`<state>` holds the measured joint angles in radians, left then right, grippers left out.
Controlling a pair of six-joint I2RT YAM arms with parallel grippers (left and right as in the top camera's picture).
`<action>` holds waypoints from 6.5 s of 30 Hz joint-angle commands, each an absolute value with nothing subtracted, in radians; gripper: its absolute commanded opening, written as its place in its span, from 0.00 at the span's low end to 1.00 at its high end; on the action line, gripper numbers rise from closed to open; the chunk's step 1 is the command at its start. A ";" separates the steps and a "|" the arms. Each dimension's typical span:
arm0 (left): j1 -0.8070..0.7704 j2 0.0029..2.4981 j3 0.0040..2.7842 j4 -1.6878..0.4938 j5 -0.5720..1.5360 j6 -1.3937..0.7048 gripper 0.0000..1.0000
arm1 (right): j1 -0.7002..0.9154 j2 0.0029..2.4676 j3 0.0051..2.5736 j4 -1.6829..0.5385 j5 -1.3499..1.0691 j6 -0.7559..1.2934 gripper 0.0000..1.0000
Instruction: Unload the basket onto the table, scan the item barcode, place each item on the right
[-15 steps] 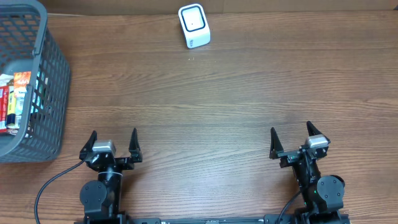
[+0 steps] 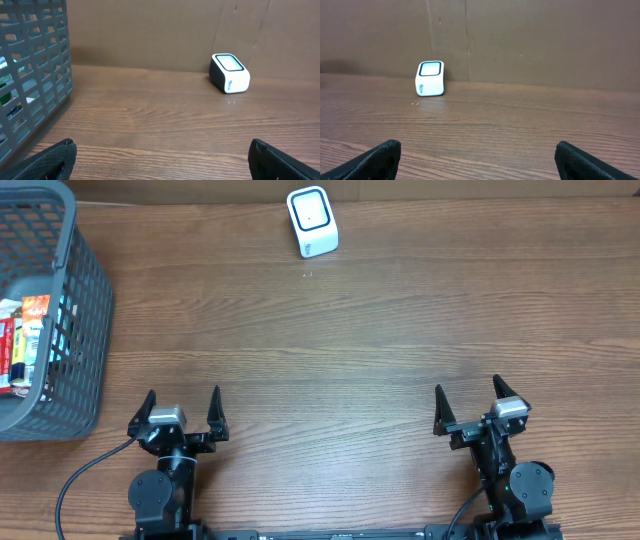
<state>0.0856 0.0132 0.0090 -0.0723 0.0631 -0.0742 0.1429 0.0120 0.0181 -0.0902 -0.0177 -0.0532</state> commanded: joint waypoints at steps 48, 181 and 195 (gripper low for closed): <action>0.088 0.005 0.005 -0.075 0.052 -0.059 1.00 | 0.136 0.003 0.008 -0.084 -0.008 -0.057 1.00; 0.088 0.005 0.005 -0.056 -0.007 -0.059 1.00 | 0.136 0.003 0.008 -0.084 -0.008 -0.057 1.00; 0.088 0.005 0.157 -0.153 0.079 -0.117 0.99 | 0.136 0.003 0.008 -0.084 -0.009 -0.057 1.00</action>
